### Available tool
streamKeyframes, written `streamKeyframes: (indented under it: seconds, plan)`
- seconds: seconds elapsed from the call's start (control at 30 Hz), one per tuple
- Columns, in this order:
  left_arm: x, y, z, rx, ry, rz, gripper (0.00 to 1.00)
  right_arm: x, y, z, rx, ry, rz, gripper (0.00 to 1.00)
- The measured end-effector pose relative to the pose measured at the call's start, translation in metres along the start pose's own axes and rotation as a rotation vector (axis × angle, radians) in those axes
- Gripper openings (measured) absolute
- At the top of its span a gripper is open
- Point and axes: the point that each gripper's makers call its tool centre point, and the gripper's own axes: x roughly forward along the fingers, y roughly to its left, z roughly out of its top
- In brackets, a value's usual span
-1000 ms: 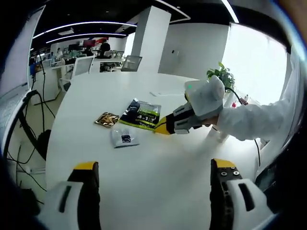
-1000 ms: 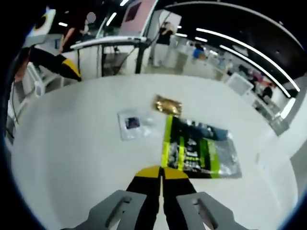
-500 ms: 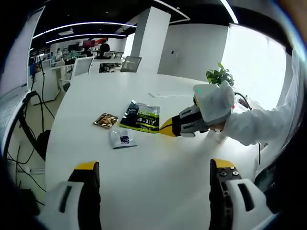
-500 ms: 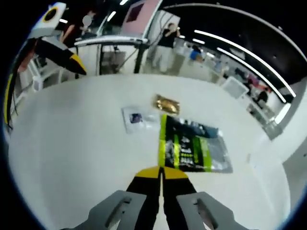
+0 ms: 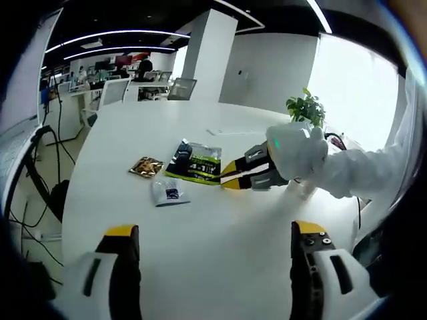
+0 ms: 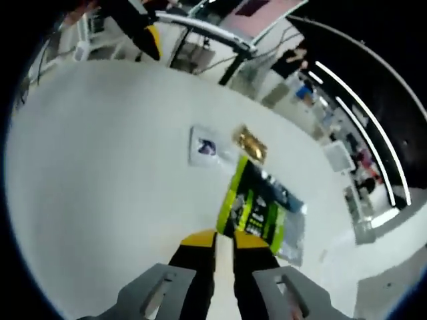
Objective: Arrange the skincare products in the storage area until every visible bottle or jar stands upright without overlapping.
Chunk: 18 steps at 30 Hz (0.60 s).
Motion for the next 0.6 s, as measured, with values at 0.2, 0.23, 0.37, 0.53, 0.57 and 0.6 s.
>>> streamKeyframes:
  seconds: [0.2, 0.23, 0.37, 0.53, 0.57, 0.6]
  plan:
    - [0.001, 0.002, -0.003, -0.005, 0.008, -0.002, 0.88, 0.0, 0.009, 0.005, -0.215, 0.014, 0.03, 0.01]
    - [0.001, 0.002, -0.002, -0.006, 0.008, -0.002, 0.88, -0.001, 0.011, 0.006, -0.221, 0.005, 0.039, 0.0]
    - [0.001, 0.002, -0.002, -0.005, 0.009, -0.005, 0.87, 0.004, 0.005, 0.007, -0.293, 0.016, 0.018, 0.02]
    - [0.0, 0.004, -0.002, -0.009, 0.008, -0.003, 0.87, 0.003, 0.003, 0.007, -0.293, 0.014, 0.018, 0.02]
    - [0.001, 0.005, -0.003, -0.008, 0.011, -0.003, 0.87, 0.004, 0.004, 0.006, -0.29, 0.017, 0.023, 0.0]
    - [0.001, 0.004, -0.003, -0.007, 0.012, -0.004, 0.87, 0.005, 0.004, 0.004, -0.293, 0.023, 0.024, 0.0]
